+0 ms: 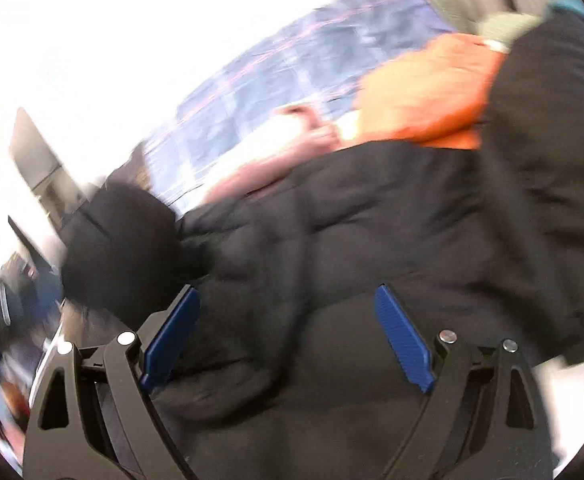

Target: Fold large clothes

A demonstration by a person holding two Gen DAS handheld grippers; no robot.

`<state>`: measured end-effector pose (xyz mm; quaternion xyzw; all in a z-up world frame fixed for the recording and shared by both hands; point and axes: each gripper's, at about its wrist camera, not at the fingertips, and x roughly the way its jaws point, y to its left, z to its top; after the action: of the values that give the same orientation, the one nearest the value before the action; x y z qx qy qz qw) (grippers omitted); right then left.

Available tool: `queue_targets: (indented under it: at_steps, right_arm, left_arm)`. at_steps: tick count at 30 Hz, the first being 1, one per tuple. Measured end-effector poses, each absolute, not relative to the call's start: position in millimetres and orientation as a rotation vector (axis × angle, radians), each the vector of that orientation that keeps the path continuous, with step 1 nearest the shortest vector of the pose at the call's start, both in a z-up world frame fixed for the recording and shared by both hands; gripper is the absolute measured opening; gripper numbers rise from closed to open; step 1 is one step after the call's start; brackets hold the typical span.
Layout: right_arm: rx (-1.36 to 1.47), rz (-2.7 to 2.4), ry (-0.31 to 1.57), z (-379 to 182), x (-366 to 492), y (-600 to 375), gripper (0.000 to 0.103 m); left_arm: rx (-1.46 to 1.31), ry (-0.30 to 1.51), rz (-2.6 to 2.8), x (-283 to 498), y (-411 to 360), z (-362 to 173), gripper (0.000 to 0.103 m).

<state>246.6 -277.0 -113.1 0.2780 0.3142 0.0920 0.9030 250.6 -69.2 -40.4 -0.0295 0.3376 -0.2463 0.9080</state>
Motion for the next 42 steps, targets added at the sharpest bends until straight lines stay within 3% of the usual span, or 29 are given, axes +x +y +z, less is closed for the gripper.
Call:
queue_targets:
  at_steps: [4,10,12,13,15,18,23,27,31,35,37,39,42]
  right_arm:
    - [0.742,0.221,0.697,-127.0,248.9,-304.5,0.09]
    - [0.613,0.21,0.668,-115.9,245.0,-281.0,0.09]
    - [0.582,0.186,0.647,-114.9,241.3,-278.8,0.081]
    - [0.58,0.182,0.644,-113.5,242.7,-280.4,0.079]
    - [0.588,0.172,0.645,-115.1,241.4,-282.0,0.067]
    - [0.597,0.151,0.662,-121.2,242.1,-285.4,0.059]
    - [0.61,0.145,0.638,-109.8,230.6,-294.1,0.058]
    - [0.648,0.166,0.548,-83.6,188.4,-348.9,0.058]
    - [0.688,-0.06,0.462,-72.4,143.8,-447.1,0.059]
    - [0.901,-0.259,0.401,-90.8,103.7,-543.8,0.059]
    - [1.034,-0.345,0.36,-108.9,84.3,-589.3,0.062]
    - [1.093,-0.385,0.351,-120.8,77.0,-614.8,0.076]
    - [1.186,-0.392,0.338,-144.1,76.9,-645.0,0.079]
  left_arm:
    - [0.058,0.739,-0.49,238.3,-88.7,-69.0,0.072]
    - [0.041,0.746,-0.411,233.4,-56.0,-72.5,0.073]
    - [0.007,0.746,-0.371,236.2,-40.1,-73.6,0.071]
    - [-0.012,0.744,-0.355,241.2,-34.4,-74.4,0.064]
    - [-0.05,0.734,-0.335,250.2,-28.7,-72.9,0.039]
    - [-0.066,0.698,-0.344,265.7,-38.4,-72.5,0.036]
    - [-0.028,0.848,-0.327,304.5,-66.9,-139.4,0.039]
    - [-0.103,0.819,-0.379,303.4,-57.6,-144.4,0.043]
    - [-0.169,0.801,-0.436,302.2,-49.7,-146.1,0.052]
    - [-0.153,0.771,-0.466,294.9,-56.5,-143.9,0.068]
    - [-0.128,0.739,-0.456,288.6,-61.1,-140.4,0.071]
    - [-0.132,0.691,-0.464,281.0,-61.4,-133.5,0.074]
    - [-0.167,0.628,-0.471,270.8,-55.1,-125.3,0.074]
